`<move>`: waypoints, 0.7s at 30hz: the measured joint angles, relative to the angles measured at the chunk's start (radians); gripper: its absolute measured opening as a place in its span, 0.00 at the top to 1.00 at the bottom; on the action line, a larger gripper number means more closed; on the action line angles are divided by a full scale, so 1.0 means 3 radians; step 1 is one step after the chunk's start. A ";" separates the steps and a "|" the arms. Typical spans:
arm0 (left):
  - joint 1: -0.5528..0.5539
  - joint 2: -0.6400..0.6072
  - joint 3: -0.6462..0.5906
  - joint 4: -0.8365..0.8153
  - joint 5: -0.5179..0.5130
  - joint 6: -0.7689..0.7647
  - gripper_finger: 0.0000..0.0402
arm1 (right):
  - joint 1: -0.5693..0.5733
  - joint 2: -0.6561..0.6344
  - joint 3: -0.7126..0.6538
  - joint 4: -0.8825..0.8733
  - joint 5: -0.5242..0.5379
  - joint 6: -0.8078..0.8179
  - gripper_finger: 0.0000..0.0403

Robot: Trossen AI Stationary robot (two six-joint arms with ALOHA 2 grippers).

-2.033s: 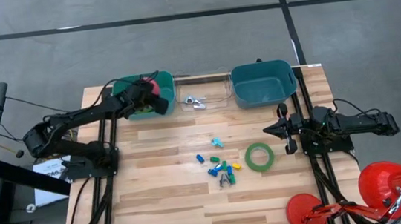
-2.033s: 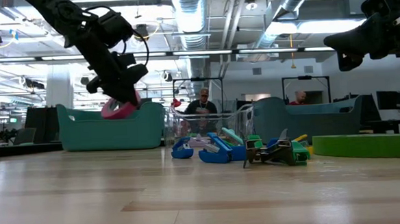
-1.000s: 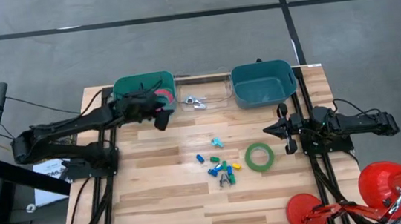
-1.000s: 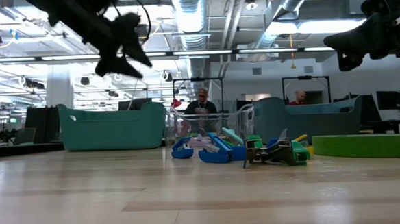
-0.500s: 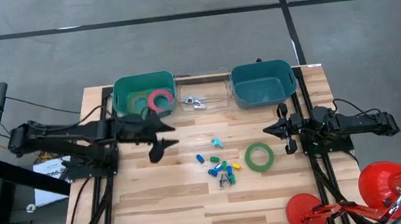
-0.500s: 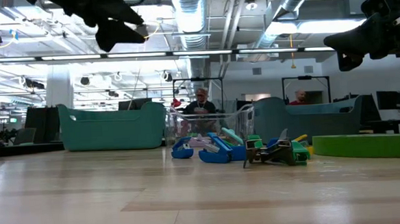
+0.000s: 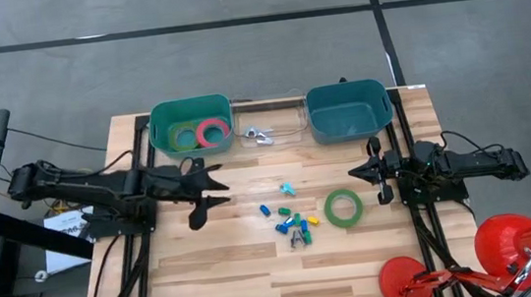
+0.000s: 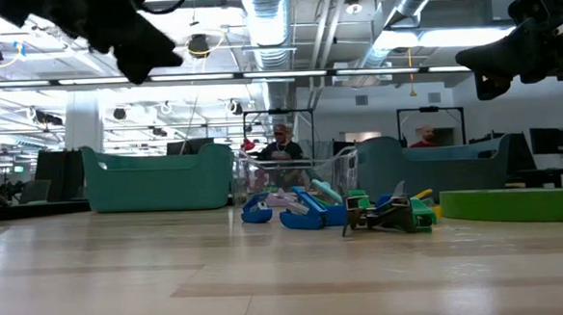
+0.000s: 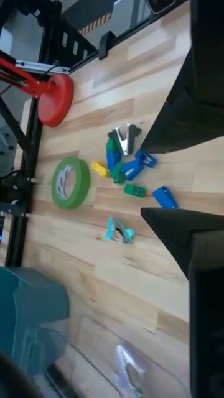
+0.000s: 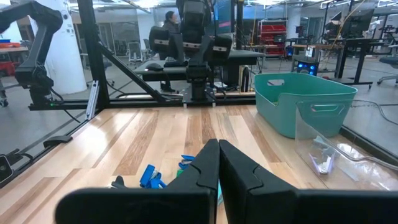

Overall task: Pick and place Stapler, Stapler remover, tape
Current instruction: Put the blue staple remover into the dark blue bin

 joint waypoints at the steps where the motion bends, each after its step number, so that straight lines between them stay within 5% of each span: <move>1: 0.0006 -0.0033 -0.0029 0.0024 -0.0008 0.0000 0.67 | 0.0000 0.0000 0.0000 0.0000 -0.0001 -0.0001 1.00; 21: 0.0006 -0.0848 -0.0692 0.0118 -0.0023 -0.0025 0.87 | 0.0000 0.0000 0.0000 0.0000 0.0000 -0.0001 1.00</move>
